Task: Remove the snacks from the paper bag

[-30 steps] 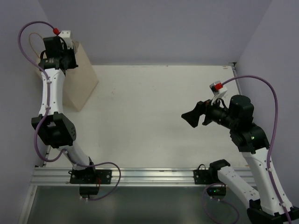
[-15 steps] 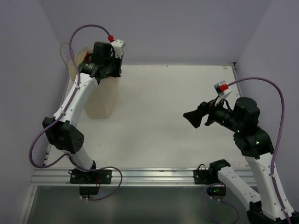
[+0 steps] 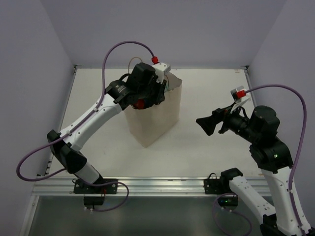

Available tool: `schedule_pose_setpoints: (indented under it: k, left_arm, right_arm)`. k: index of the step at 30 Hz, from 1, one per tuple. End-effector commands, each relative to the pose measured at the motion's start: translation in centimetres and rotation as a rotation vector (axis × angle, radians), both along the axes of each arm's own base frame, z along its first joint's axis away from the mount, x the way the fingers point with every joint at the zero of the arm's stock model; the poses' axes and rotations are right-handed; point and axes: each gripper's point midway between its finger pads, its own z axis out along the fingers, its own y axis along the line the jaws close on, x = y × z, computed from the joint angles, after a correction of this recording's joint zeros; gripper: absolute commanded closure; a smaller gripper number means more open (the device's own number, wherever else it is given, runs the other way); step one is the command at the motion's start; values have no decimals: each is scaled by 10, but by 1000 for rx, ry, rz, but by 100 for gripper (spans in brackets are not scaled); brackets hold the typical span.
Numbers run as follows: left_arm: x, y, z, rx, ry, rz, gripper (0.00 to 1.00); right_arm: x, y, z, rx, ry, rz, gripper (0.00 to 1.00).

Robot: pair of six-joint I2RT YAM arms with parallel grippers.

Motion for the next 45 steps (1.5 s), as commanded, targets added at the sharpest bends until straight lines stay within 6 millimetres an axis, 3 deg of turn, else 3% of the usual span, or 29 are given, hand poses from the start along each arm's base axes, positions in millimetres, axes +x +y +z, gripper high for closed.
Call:
schedule_pose_setpoints:
  k: [1, 2, 3, 5, 8, 9, 13, 16, 19, 23, 26, 32, 37, 42, 43, 45]
  left_arm:
    - [-4, 10, 31, -85, -24, 56, 59]
    - [-7, 6, 35, -97, -24, 40, 44]
    - [-12, 4, 40, -109, -20, 19, 22]
    - [-19, 2, 62, -138, -49, -25, 0]
    - [-39, 7, 86, -151, -101, -130, 0]
    - [-51, 14, 92, -147, -111, -162, 0]
    - [-64, 44, 113, -117, -229, -175, 0]
    - [-44, 85, 137, -99, -333, -16, 0]
    - [-8, 135, 147, -22, -404, 189, 1]
    - [28, 142, 118, 83, -369, 215, 4]
    - [62, 133, 73, 151, -276, 193, 4]
    - [106, 149, 30, 141, -212, 237, 14]
    - [111, 132, 15, 70, -176, 152, 29]
    - [100, 119, -6, 26, -124, 86, 56]
    - [99, 118, -8, 23, -122, 81, 69]
    - [99, 117, -11, 18, -117, 72, 83]
  right_arm:
    - [-4, -6, 13, -7, -38, -23, 1]
    - [-4, -7, 14, -12, -41, -26, 1]
    - [-5, -8, 15, -15, -43, -28, 1]
    - [-5, -9, 17, -20, -49, -32, 1]
    - [-7, -11, 21, -30, -60, -36, 1]
    - [-8, -11, 23, -32, -65, -36, 1]
    - [-9, -12, 26, -31, -74, -34, 1]
    - [-10, -11, 27, -27, -77, -27, 1]
    - [-11, -9, 30, -21, -80, -19, 1]
    - [-10, -8, 29, -19, -75, -11, 1]
    - [-10, -8, 31, -24, -85, -6, 1]
    - [-11, -8, 35, -30, -109, -4, 1]
    - [-12, -9, 33, -32, -112, -6, 1]
    - [-8, -8, 27, -37, -100, -2, 1]
    - [-7, -7, 26, -36, -96, 2, 1]
    - [-5, -3, 30, -25, -105, 20, 1]
